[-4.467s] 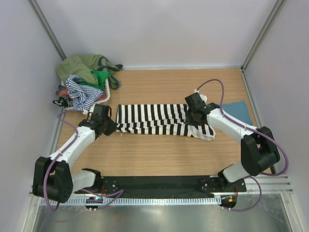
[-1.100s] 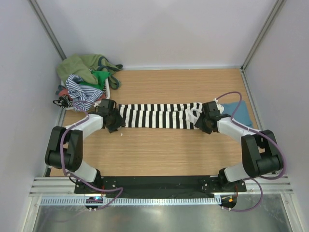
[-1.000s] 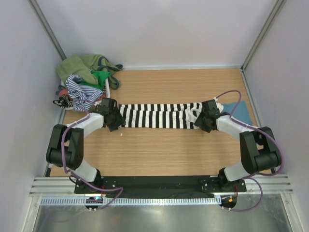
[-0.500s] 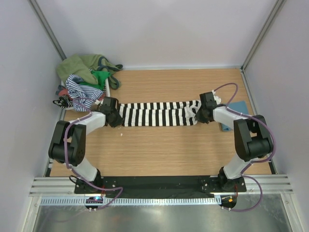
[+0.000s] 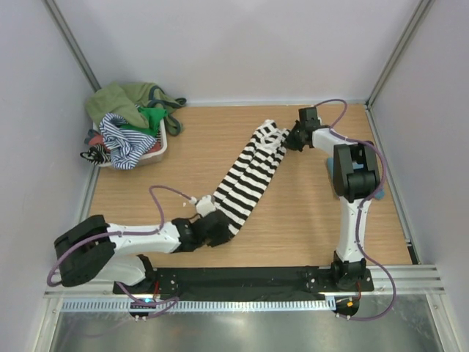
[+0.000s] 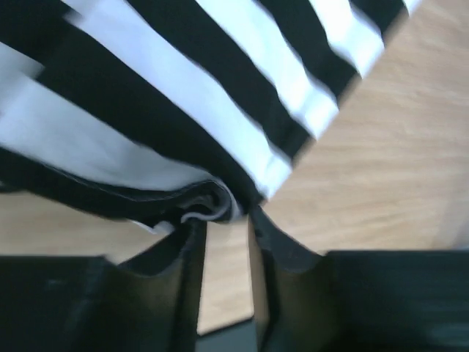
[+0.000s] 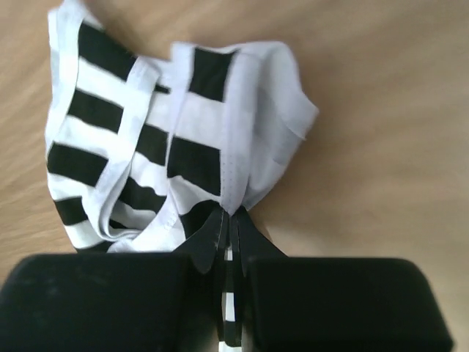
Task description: Fold and stack the tank tops
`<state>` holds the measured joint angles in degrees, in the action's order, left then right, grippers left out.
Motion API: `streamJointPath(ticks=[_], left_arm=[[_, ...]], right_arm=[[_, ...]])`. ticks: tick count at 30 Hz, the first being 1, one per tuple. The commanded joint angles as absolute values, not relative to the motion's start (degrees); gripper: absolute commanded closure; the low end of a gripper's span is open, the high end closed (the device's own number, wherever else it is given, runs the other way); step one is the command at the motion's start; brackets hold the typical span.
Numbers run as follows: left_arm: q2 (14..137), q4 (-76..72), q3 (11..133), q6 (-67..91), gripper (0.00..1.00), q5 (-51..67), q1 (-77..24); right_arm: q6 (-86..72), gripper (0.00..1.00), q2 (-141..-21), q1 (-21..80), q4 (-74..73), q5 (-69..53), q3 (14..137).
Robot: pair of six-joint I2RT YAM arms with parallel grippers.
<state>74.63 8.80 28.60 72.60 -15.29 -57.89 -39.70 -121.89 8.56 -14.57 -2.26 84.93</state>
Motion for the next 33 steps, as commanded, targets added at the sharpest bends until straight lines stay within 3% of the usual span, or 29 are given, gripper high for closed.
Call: streamJointPath(ticks=[1, 2, 3, 5, 8, 14, 25, 33], left_arm=[[79.16, 8.35, 33.1, 82.27, 0.66, -25.73, -70.88], [80.32, 8.52, 34.61, 82.18, 0.53, -27.4, -73.36], [81.29, 9.05, 35.85, 82.44, 0.3, -29.34, -75.48], [83.57, 9.67, 38.4, 83.49, 0.18, -30.5, -78.47], [84.29, 9.49, 39.72, 81.23, 0.16, -29.01, -78.57], [81.31, 15.45, 42.36, 77.26, 0.17, -29.09, -77.88], [62.68, 24.34, 34.1, 68.13, 0.33, -22.68, -58.64], [66.18, 22.59, 32.87, 62.84, 0.34, -14.86, -49.93]], right_arm=[[-41.74, 0.94, -129.62, 9.14, -8.62, -14.39, 93.67], [-42.36, 0.93, -131.55, 9.31, -7.66, -18.33, 95.87], [-42.97, 0.92, -133.57, 9.66, -7.82, -19.59, 100.24], [-43.33, 0.87, -138.06, 10.02, -8.08, -23.62, 105.52], [-42.89, 0.63, -140.27, 9.84, -7.82, -25.49, 108.62], [-41.22, 0.45, -141.07, 9.84, -9.83, -26.8, 112.41], [-37.27, 0.45, -128.94, 10.02, -14.58, -19.17, 98.79], [-35.69, 0.41, -124.55, 9.93, -16.08, -13.72, 92.82]])
